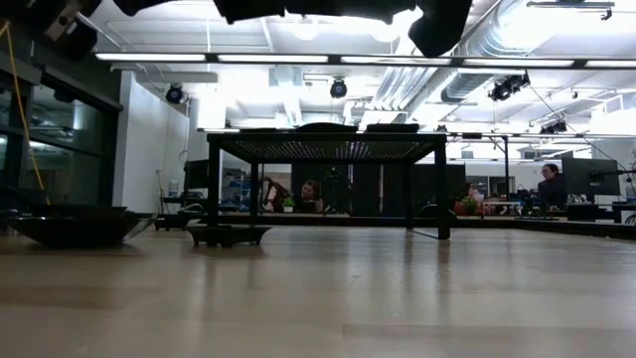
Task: Pick & Place Mini shaped plates
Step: Stack the square plate on the square plates on the shelf
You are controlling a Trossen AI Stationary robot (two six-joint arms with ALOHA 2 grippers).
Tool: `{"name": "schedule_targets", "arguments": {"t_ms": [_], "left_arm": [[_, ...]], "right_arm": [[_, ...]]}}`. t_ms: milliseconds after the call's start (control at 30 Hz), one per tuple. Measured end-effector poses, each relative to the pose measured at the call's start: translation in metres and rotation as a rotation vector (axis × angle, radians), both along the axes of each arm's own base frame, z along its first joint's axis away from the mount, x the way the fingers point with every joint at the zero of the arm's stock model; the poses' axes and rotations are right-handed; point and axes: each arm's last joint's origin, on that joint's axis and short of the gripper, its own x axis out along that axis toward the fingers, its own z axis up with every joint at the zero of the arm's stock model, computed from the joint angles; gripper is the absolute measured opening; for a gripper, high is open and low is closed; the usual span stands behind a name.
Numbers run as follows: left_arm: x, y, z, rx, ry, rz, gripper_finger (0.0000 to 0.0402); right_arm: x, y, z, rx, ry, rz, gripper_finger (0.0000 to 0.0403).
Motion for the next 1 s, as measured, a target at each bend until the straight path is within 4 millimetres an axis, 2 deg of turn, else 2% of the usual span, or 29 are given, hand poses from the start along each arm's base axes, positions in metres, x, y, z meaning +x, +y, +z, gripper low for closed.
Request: {"name": "schedule_targets", "arguments": {"t_ms": [333, 633, 800, 900, 1000], "left_arm": [[0.001, 0.007, 0.001, 0.084, -0.055, 0.238, 0.0000], [0.000, 0.009, 0.002, 0.083, -0.067, 0.307, 0.0000], [0.000, 0.013, 0.003, 0.133, -0.101, 0.445, 0.0000], [-0.001, 0.017, 0.004, 0.173, -0.128, 0.557, 0.0000], [0.003, 0.027, 0.004, 0.173, -0.139, 0.649, 0.0000]], "right_arm": [[-0.003, -0.001, 0.001, -0.101, -0.046, -0.240, 0.0146], [-0.005, -0.006, 0.003, -0.164, -0.082, -0.421, 0.0146], [-0.008, -0.009, 0.005, -0.207, -0.133, -0.623, 0.0145], [-0.011, -0.012, 0.004, -0.188, -0.180, -0.773, 0.0146], [-0.015, -0.015, -0.001, -0.106, -0.199, -0.844, 0.0146]]}}
